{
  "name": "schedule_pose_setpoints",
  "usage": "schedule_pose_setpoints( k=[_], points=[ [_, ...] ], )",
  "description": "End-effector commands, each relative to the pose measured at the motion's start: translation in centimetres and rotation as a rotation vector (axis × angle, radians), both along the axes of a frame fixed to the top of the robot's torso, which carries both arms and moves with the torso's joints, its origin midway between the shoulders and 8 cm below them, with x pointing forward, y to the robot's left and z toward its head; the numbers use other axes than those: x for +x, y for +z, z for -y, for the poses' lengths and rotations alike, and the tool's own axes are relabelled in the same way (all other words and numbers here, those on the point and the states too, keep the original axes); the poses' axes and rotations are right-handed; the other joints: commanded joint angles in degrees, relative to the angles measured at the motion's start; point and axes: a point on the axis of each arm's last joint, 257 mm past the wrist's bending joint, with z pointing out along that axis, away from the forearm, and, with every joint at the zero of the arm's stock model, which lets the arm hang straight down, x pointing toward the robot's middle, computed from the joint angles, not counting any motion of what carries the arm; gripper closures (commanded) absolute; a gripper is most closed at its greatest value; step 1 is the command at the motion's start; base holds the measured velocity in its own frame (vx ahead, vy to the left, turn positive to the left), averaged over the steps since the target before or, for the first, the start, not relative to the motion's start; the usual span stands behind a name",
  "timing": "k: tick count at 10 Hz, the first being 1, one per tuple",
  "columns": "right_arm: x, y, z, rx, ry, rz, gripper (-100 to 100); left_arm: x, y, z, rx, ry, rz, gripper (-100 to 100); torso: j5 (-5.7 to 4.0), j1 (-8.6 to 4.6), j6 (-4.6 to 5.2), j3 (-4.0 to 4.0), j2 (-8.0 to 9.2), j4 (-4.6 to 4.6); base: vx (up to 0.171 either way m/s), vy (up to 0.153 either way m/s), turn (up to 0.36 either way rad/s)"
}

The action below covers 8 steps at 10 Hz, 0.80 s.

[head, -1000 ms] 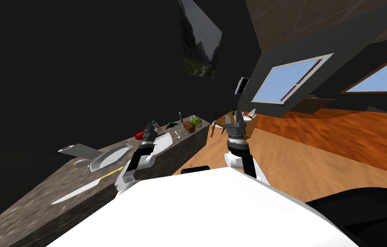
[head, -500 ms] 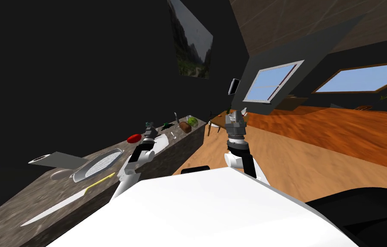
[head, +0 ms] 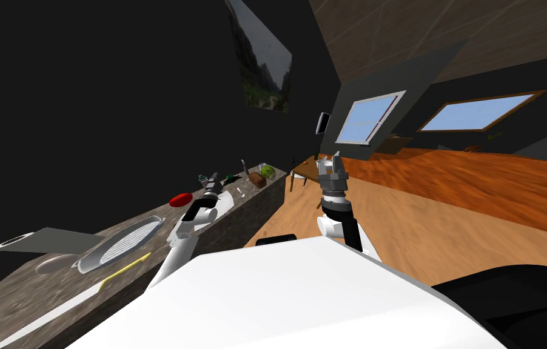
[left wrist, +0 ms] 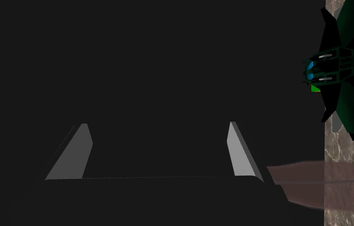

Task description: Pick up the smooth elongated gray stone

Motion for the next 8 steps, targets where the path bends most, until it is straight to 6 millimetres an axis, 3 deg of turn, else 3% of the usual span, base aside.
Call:
schedule_pose_setpoints(
  k=[1,2,3,4,6,8],
  points=[
    [0.0,0.0,0.0,0.000,0.000,0.000,0,1.5,-0.2,-1.6,-0.012,0.013,-0.039,-100,0.00,0.00,0.00,0.00,0.00,0.00,-0.022,-0.031,-0.194],
    [0.0,0.0,0.0,0.000,0.000,0.000,0,1.7,-1.8,-2.2,-0.020,0.026,-0.086,-100,-0.01,-0.02,0.04,0.00,0.00,0.00,-0.017,-0.023,-0.101],
    [0.0,0.0,0.0,0.000,0.000,0.000,0,1.7,-1.9,-2.2,-0.020,0.026,-0.086,-100,0.00,0.01,-0.01,-0.01,-0.01,0.00,-0.007,-0.009,0.020],
    [0.0,0.0,0.0,0.000,0.000,0.000,0,2.8,-1.8,-3.4,-0.032,0.039,-0.118,-100,0.01,0.06,-0.02,-0.02,-0.03,-0.01,-0.015,-0.019,-0.175],
    [0.0,0.0,0.0,0.000,0.000,0.000,0,2.9,-3.1,-3.9,-0.038,0.050,-0.152,-100,0.01,0.05,0.00,-0.02,-0.03,-0.01,-0.011,-0.007,-0.059],
    [0.0,0.0,0.0,0.000,0.000,0.000,0,3.9,-4.4,-5.8,-0.058,0.077,-0.219,-100,0.01,0.05,0.03,-0.02,-0.03,0.00,-0.013,-0.013,-0.136]
  ],
)
